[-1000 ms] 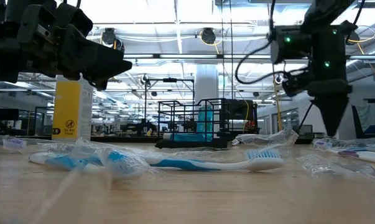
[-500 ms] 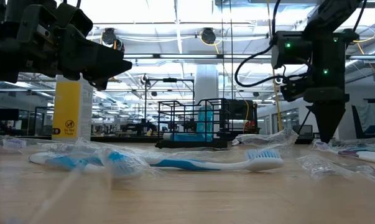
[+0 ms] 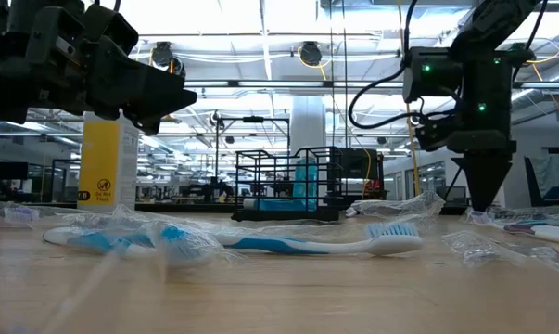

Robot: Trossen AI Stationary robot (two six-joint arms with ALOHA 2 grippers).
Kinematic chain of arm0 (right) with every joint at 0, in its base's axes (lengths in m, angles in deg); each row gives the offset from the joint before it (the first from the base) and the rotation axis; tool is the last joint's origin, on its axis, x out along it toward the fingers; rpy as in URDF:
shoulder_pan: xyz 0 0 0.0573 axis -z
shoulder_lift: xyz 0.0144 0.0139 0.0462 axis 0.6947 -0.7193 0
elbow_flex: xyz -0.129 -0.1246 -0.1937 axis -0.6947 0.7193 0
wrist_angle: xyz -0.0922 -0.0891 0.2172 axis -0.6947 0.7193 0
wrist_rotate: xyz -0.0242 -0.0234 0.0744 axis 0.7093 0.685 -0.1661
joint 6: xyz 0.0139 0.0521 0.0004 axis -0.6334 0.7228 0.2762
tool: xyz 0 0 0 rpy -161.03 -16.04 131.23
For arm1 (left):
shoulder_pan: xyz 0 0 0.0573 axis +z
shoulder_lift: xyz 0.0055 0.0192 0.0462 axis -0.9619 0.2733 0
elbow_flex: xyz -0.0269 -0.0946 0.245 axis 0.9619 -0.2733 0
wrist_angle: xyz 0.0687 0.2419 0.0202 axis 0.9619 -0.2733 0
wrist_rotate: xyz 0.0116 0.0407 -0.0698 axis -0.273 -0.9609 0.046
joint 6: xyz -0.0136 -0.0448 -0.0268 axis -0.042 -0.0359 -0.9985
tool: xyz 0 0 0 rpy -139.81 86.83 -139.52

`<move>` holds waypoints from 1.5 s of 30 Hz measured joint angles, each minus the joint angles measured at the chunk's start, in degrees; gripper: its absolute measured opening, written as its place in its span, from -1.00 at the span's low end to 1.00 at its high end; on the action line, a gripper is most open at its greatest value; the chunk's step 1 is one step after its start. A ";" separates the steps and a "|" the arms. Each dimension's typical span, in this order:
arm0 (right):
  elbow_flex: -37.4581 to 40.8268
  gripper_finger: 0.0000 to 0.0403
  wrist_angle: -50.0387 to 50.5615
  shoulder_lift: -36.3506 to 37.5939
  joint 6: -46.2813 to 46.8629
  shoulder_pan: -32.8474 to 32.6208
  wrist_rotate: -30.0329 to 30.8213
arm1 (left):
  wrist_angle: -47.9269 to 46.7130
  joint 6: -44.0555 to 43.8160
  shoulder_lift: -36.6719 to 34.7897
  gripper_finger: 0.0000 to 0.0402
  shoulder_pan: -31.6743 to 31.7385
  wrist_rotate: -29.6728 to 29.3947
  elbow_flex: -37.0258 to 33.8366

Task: Pick & Place toothbrushing station
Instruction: Put the blue toothbrush into the wire organizer

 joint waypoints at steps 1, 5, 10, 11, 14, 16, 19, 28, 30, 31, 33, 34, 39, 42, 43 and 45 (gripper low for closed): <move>0.00 -0.10 0.16 0.00 0.01 0.00 -0.04 | 0.00 -0.02 0.00 -0.16 0.00 0.00 0.00; 0.00 -0.11 0.19 0.00 0.01 0.00 -0.29 | 0.00 -0.02 0.00 -0.16 0.00 -0.01 0.00; 0.02 -0.15 0.36 -0.02 0.38 0.00 -1.43 | 0.00 -0.04 0.00 -0.16 0.00 -0.02 0.00; 0.02 -0.16 0.52 -0.02 0.40 0.00 -1.41 | 0.00 -0.04 0.00 -0.16 0.00 -0.02 0.00; 0.23 -0.20 0.75 -0.02 0.42 0.00 -1.41 | 0.00 -0.08 0.00 -0.16 0.00 -0.02 0.00; 1.09 -0.22 -0.15 -0.02 0.42 0.00 -1.41 | 0.00 -0.09 0.00 -0.16 0.00 -0.02 0.00; 3.78 -0.24 -2.41 -0.03 0.70 0.00 -1.56 | 0.00 -0.13 0.00 -0.16 0.00 -0.02 0.00; 7.43 -0.33 -8.01 0.34 1.24 -0.02 -1.40 | 0.02 -0.13 0.00 -0.16 0.02 -0.04 0.00; 7.45 -0.37 -8.89 0.54 0.72 -0.03 -1.41 | 0.02 -0.12 0.00 -0.16 0.01 -0.04 0.00; 7.45 -0.40 -9.02 0.51 0.56 -0.02 -1.40 | 0.02 -0.12 0.00 -0.16 0.00 -0.04 0.00; 7.48 -0.47 -9.28 0.48 0.22 -0.02 -1.31 | 0.01 -0.11 0.00 -0.16 0.00 -0.04 0.00; 7.50 -0.52 -9.39 0.48 0.13 -0.02 -1.25 | 0.00 -0.11 0.00 -0.16 0.01 -0.07 0.00; 7.53 -0.85 -10.44 0.44 -1.02 -0.06 -0.30 | 0.00 0.11 0.00 -0.16 0.02 -0.07 0.00; 7.56 -0.95 -11.44 0.42 -2.38 -0.07 0.07 | -0.02 0.11 0.00 -0.16 0.00 -0.07 0.00; 7.56 -0.95 -11.83 0.42 -2.49 -0.07 0.18 | -0.02 0.11 0.00 -0.16 0.00 -0.07 0.00; 7.61 -0.96 -12.75 0.39 -2.90 -0.07 0.65 | -0.08 0.11 0.00 -0.16 0.00 -0.07 0.00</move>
